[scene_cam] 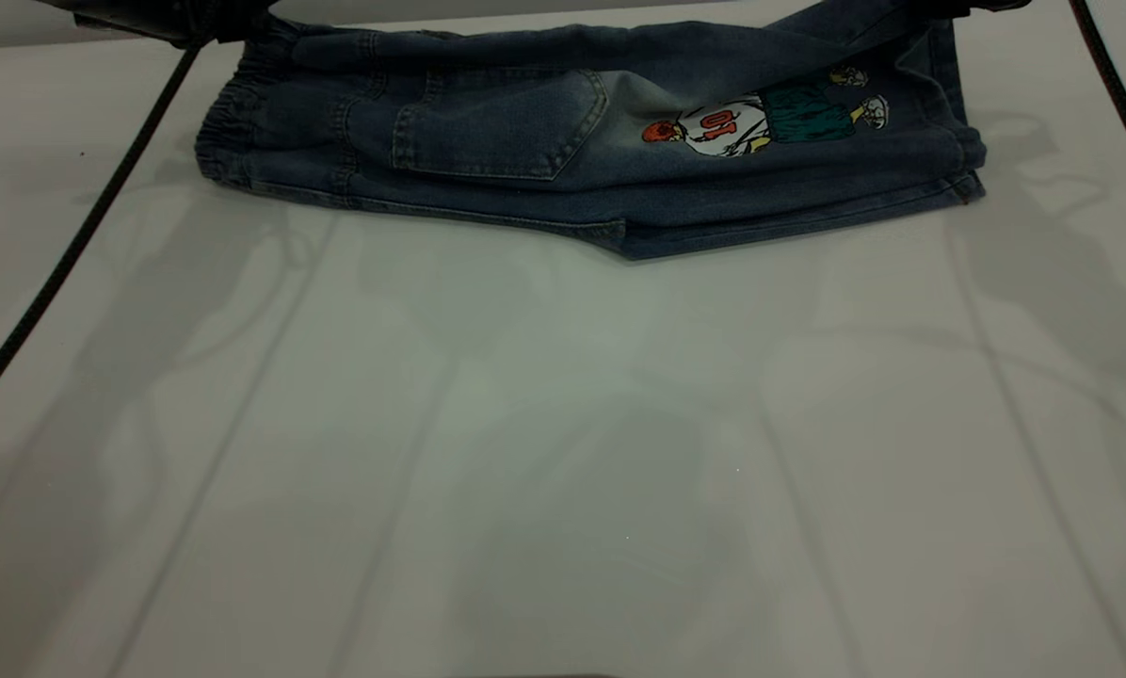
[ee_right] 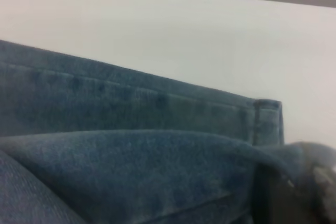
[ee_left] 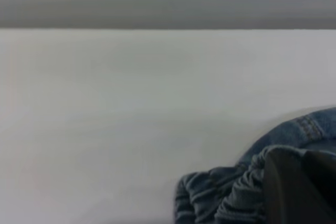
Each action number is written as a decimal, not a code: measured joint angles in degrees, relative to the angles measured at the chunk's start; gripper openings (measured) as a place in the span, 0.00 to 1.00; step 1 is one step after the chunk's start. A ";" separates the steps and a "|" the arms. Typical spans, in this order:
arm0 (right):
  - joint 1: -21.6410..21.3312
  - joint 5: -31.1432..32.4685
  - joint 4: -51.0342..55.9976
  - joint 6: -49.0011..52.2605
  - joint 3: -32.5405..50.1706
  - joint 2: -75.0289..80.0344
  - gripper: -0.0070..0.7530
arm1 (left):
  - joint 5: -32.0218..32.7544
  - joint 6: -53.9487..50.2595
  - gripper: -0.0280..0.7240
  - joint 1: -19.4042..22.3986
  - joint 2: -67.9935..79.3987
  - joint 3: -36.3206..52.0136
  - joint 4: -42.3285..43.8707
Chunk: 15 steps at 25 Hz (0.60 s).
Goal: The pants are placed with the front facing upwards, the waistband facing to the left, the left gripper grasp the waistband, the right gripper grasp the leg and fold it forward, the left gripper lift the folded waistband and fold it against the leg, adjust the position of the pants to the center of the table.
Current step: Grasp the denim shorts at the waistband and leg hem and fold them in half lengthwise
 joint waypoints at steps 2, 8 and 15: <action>0.00 0.00 0.38 0.00 0.00 0.00 0.21 | -0.24 0.00 0.20 0.00 0.00 -0.02 1.46; 0.00 3.18 2.12 0.00 0.00 0.00 0.64 | -1.49 0.05 0.55 0.00 0.00 -0.02 1.97; -0.29 17.50 2.37 0.00 -2.22 -2.98 0.85 | 20.28 0.00 0.75 0.79 -4.39 -2.83 1.92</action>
